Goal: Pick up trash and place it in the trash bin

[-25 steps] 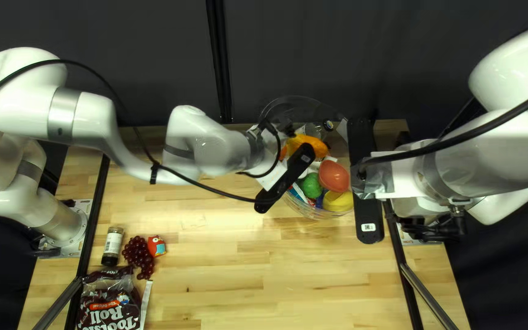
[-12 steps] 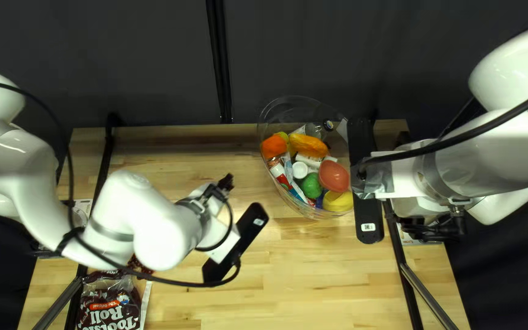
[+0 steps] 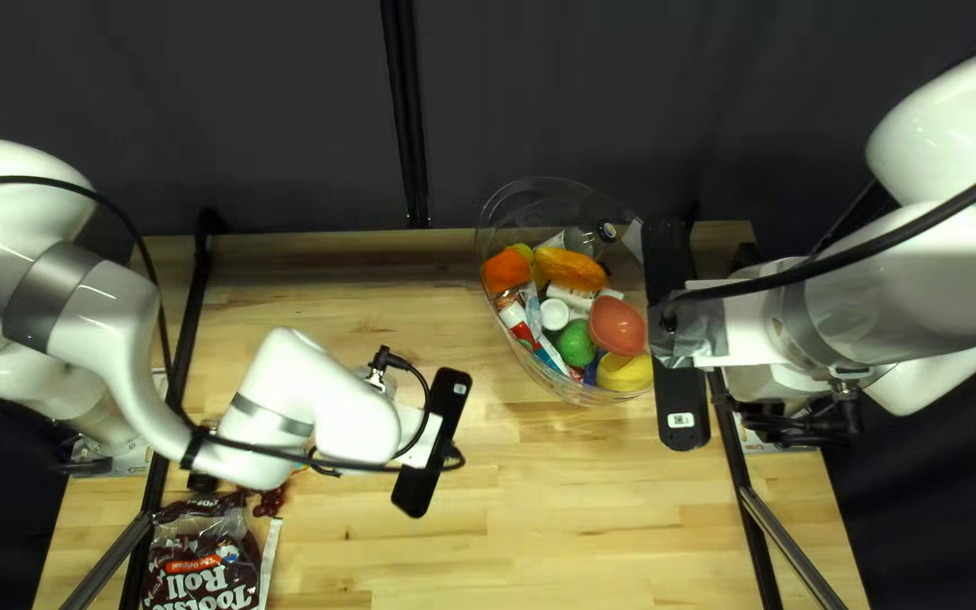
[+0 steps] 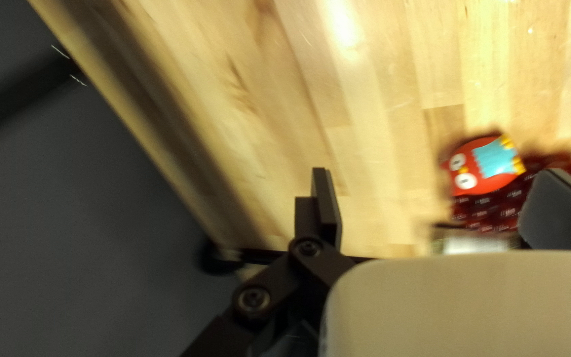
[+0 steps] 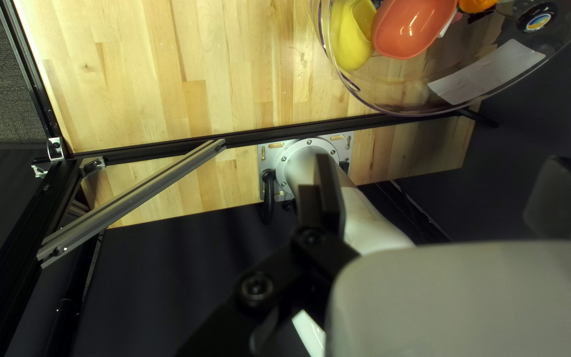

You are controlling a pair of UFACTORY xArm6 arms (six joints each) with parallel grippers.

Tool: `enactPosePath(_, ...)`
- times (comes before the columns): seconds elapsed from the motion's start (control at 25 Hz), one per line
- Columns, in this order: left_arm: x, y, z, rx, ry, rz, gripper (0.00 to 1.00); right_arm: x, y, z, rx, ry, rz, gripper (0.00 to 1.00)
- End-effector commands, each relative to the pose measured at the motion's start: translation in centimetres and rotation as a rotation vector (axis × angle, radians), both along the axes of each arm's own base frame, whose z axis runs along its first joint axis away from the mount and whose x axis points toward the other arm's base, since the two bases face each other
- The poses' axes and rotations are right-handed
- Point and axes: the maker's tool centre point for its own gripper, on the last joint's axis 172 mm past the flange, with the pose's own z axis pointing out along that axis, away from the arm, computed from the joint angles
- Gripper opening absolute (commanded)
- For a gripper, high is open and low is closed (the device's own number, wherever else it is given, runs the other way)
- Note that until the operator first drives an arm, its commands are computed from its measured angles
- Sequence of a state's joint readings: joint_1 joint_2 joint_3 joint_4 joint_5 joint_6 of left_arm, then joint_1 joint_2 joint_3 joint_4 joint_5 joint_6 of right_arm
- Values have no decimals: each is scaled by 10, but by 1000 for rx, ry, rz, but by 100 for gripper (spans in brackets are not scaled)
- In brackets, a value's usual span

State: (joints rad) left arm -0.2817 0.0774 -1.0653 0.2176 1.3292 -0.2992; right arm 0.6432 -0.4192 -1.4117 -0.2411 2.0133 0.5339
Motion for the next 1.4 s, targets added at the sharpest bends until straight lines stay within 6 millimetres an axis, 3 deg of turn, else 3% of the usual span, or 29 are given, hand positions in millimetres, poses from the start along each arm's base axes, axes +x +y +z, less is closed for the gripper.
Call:
enactPosePath(0.04, -23, -7, -19, -127, -49, 232, 100, 0, 0, 0, 0, 0, 0, 100)
enactPosePath(0.28, -20, -29, -41, -252, -84, 362, 100, 0, 0, 0, 0, 0, 0, 100)
enactPosePath(0.44, -10, -30, -52, -281, -81, 377, 100, 0, 0, 0, 0, 0, 0, 100)
enactPosePath(1.08, -11, -31, -52, -284, -80, 380, 100, 0, 0, 0, 0, 0, 0, 100)
enactPosePath(1.24, -20, -64, -57, -274, -41, 136, 100, 0, 0, 0, 0, 0, 0, 100)
enactPosePath(1.4, -38, -73, -66, -268, -46, -123, 100, 0, 0, 0, 0, 0, 0, 100)
